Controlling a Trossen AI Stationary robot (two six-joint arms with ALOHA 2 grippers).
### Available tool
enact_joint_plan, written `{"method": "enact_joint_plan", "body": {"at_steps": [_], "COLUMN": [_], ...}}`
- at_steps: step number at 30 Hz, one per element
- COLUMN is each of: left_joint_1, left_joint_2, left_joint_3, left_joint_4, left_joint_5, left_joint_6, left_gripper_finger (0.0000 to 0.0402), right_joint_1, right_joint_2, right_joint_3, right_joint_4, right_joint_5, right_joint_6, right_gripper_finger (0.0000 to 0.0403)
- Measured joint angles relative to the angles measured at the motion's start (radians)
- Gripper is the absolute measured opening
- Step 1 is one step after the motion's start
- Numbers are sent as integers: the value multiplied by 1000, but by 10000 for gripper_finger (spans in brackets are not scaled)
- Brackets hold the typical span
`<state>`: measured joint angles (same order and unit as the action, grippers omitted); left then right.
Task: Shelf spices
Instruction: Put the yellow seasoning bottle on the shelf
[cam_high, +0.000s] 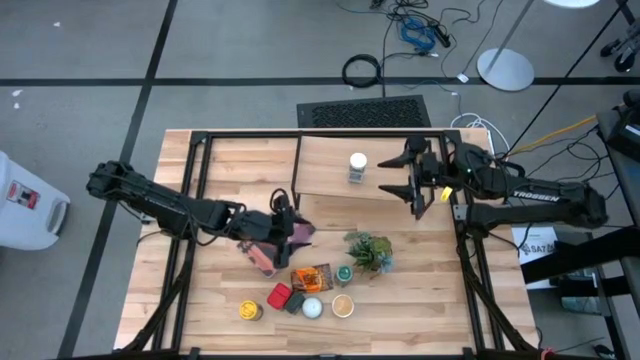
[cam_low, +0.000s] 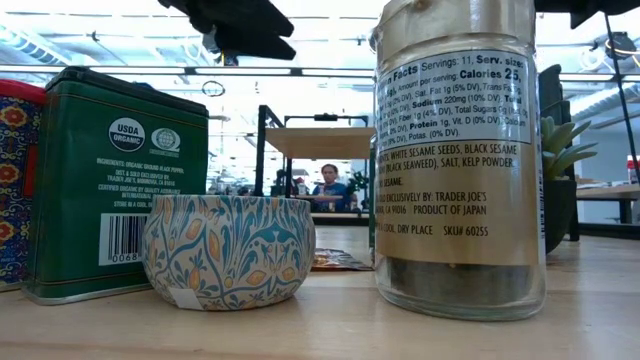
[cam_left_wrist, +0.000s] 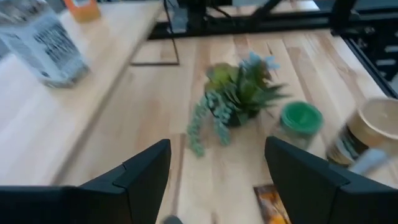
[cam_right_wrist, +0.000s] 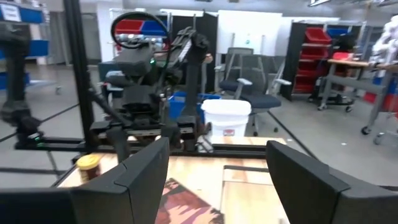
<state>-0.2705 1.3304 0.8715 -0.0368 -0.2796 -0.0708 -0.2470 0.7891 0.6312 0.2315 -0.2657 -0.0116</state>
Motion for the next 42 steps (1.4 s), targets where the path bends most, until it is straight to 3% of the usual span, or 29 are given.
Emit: {"method": "enact_joint_plan", "body": {"at_steps": [15,26,42], "left_joint_1": [-130,-272,-580], "left_joint_2": [-73,-196,-171], "left_joint_3": [1,1,1], "left_joint_4": [-222,-383,-455], "left_joint_5": [51,59,-120], "left_joint_6": [-168,-424,-752], "left_gripper_finger": [271,271,271], "right_joint_1": [157,265,361], "right_joint_2": [30,126,248], "right_joint_3": [0,0,0], "right_joint_4": [-85,-78,31], "right_joint_5": [-2,-1,6], "right_joint_6": [34,52,103], "right_gripper_finger": [256,256,256]}}
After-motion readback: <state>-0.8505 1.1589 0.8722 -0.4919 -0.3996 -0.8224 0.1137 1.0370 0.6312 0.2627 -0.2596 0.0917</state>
